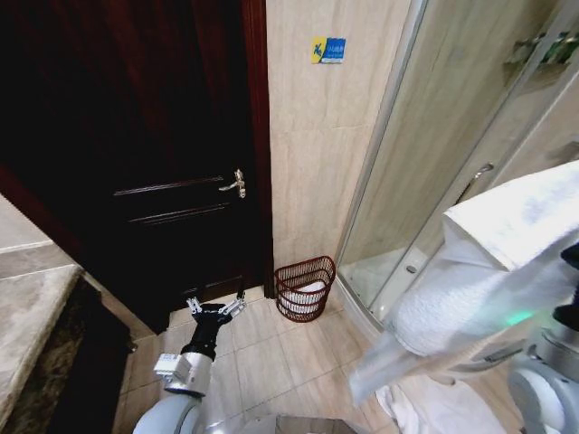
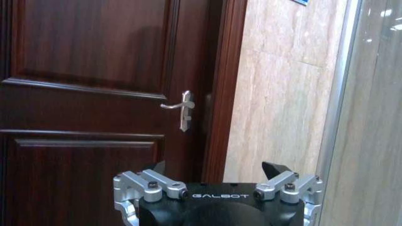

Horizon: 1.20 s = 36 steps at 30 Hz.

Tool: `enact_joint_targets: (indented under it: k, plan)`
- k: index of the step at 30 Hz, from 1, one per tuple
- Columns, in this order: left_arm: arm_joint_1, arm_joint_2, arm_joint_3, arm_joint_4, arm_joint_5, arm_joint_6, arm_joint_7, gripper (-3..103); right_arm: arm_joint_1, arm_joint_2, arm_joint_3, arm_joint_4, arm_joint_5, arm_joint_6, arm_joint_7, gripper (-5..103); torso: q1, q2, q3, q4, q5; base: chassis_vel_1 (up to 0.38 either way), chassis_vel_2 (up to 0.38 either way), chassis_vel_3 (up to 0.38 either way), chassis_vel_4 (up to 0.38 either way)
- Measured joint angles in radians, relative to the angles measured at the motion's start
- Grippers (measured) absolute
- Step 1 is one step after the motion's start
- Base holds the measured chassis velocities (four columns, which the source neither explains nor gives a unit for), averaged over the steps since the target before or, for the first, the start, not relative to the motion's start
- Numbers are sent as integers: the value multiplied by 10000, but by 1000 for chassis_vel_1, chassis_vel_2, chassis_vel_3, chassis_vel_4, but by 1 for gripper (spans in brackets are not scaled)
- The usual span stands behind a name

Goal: Discard the used towel into the hamper.

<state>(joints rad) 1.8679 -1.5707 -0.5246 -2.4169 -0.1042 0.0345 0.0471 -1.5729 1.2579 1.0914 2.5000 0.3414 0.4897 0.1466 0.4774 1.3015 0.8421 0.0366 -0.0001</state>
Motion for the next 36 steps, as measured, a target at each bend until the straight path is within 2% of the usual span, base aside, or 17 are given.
enact_joint_targets:
  k: [16,36]
  plan:
    - [0,0,0,0,0,0,0,100,-69,-30,136,0,28,0,0,6,0,0,0,0,1,16,14,17,14]
    - [0,0,0,0,0,0,0,100,-95,-94,270,0,144,219,-27,6,0,0,0,3,1,80,85,73,74]
